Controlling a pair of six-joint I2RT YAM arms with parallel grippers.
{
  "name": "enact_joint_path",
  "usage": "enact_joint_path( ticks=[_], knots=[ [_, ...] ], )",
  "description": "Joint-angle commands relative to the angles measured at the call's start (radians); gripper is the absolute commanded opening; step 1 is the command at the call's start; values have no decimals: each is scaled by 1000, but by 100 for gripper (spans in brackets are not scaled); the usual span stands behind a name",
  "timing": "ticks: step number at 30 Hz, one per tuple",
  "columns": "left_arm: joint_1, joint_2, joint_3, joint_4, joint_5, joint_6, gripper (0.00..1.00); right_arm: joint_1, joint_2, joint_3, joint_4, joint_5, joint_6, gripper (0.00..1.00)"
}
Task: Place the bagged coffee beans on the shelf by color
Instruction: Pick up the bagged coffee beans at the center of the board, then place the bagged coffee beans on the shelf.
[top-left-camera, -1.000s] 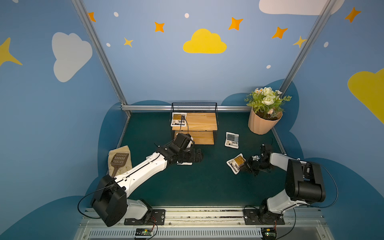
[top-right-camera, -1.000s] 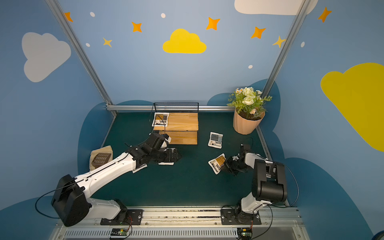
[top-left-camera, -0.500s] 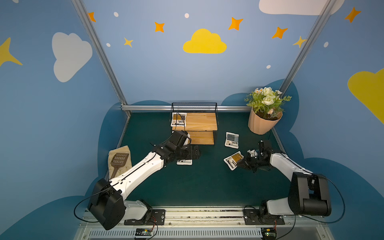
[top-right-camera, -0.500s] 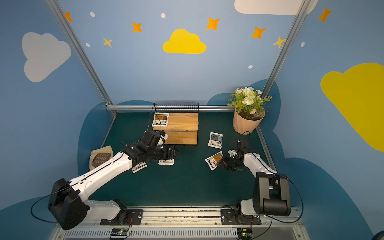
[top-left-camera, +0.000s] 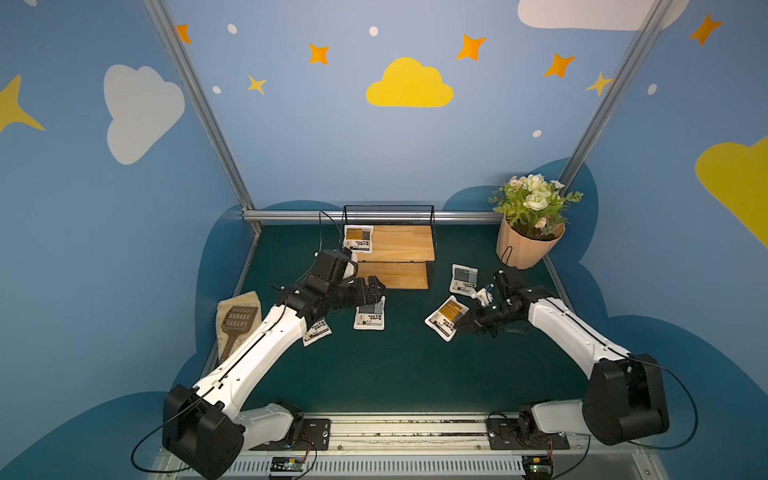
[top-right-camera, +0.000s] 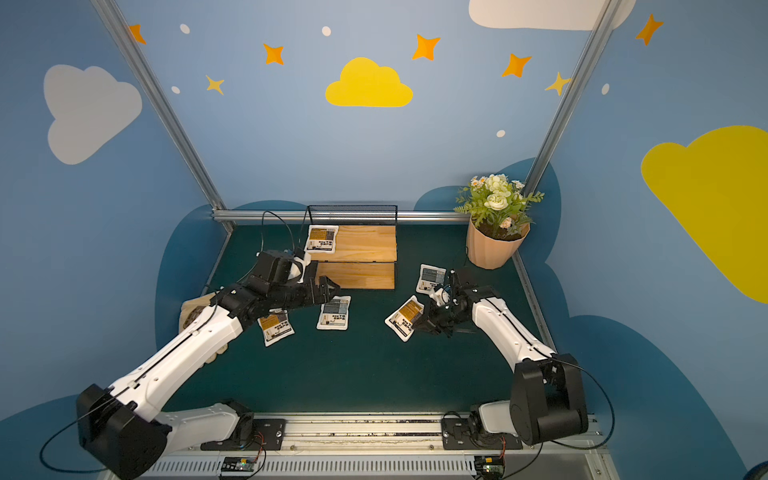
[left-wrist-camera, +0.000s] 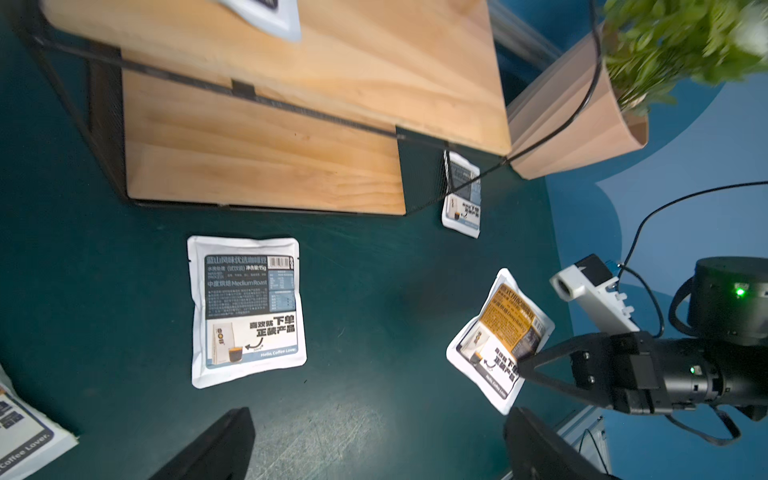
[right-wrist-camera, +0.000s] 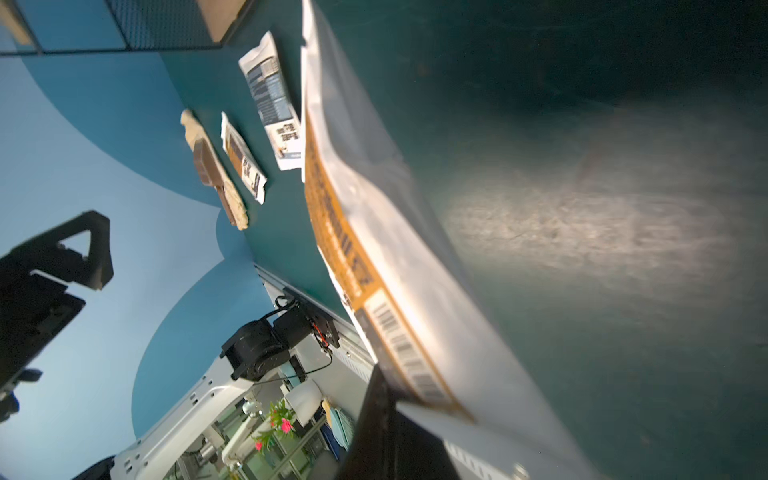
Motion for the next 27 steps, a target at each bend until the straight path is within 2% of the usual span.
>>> enact_joint_path(
  ticks=[1,10,18,23,27],
  knots=[
    [51,-38,46,-36,31,31,100,58,-22,83,-70,-31,-32,0],
    [176,-22,167,-88,123,68,100,198,103,384,-161,-22,-80,0],
    [211,31,216,-86,218,90,100,263,235,624,-214,-17,-113,0],
    [214,84,241,-55,342,95,100,300,298,717,-222,-57,-137,0],
    [213,127,245,7,465,54,100,324,331,769,-223,-78,-149,0]
  ],
)
